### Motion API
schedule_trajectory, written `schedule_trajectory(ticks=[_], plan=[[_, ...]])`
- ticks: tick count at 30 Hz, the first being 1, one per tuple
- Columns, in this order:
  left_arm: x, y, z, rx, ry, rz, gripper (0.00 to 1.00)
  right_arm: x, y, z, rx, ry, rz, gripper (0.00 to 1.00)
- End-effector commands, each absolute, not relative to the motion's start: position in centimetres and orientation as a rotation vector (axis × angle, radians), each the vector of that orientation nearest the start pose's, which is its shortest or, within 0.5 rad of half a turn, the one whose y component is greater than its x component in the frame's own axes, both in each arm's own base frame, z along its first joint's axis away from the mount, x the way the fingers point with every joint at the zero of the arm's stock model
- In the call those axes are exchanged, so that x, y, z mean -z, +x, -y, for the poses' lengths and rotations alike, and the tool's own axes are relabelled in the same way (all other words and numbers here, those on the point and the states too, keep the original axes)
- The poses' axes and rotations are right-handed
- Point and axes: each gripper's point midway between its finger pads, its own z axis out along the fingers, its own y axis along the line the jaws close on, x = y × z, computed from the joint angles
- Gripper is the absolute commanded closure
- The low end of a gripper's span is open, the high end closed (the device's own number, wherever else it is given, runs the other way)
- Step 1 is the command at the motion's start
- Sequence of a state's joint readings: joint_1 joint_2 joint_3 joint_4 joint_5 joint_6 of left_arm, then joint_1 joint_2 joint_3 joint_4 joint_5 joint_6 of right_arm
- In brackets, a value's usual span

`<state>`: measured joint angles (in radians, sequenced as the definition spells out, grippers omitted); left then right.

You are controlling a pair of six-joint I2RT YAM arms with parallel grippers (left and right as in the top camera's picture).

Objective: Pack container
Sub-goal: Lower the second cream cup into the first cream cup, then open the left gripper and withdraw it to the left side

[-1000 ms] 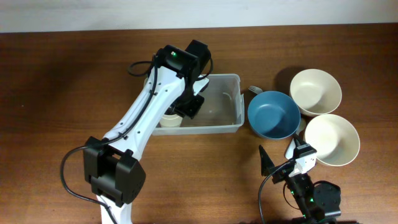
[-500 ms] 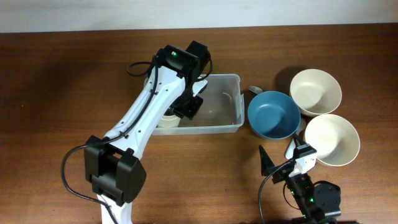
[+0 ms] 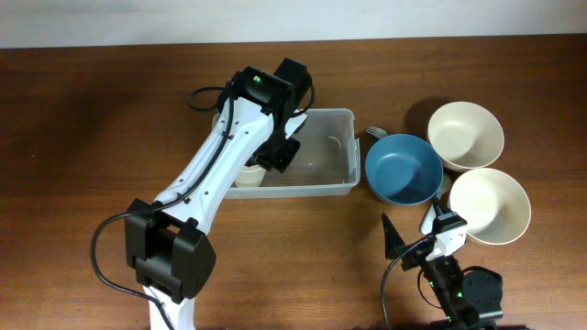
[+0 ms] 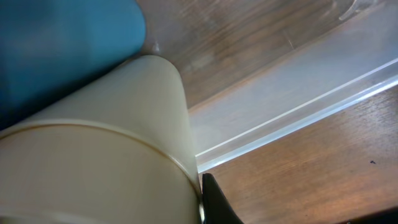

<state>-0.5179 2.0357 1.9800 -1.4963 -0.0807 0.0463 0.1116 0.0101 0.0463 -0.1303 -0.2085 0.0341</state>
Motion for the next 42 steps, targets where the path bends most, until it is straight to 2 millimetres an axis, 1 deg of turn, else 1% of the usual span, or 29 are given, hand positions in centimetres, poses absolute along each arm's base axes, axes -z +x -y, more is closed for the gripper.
schedule_trajectory(ticks=[1, 2, 4, 6, 22, 29, 35, 39, 42], plan=[[-14.9, 35.0, 17.8, -0.146, 0.857, -2.973, 0.85, -16.0, 23.4, -6.3, -0.293, -0.220, -1.658, 0.01], [-14.9, 35.0, 17.8, -0.146, 0.857, -2.973, 0.77, -16.0, 23.4, -6.3, -0.293, -0.220, -1.658, 0.01], [-14.9, 34.9, 17.8, -0.147, 0.858, -2.976, 0.68, -16.0, 23.4, -6.3, -0.292, -0.220, -1.658, 0.01], [-14.9, 34.8, 17.8, -0.149, 0.859, -2.979, 0.65, -16.0, 23.4, -6.3, -0.293, -0.220, -1.658, 0.01], [-15.1, 34.7, 17.6, -0.154, 0.861, -2.984, 0.64, -16.0, 23.4, -6.3, -0.293, -0.220, -1.658, 0.01], [-17.4, 35.2, 17.0, -0.207, 0.844, -2.948, 0.64, -16.0, 23.4, -6.3, -0.293, -0.220, -1.658, 0.01], [-19.7, 35.5, 17.0, -0.203, 0.829, -2.911, 0.64, -16.0, 23.4, -6.3, -0.293, -0.220, -1.658, 0.01], [-20.5, 35.3, 16.5, -0.238, 0.826, -2.907, 0.64, -16.0, 23.4, -6.3, -0.293, -0.220, -1.658, 0.01], [-20.7, 35.1, 16.2, -0.249, 0.828, -2.912, 0.64, -16.0, 23.4, -6.3, -0.293, -0.220, -1.658, 0.01]])
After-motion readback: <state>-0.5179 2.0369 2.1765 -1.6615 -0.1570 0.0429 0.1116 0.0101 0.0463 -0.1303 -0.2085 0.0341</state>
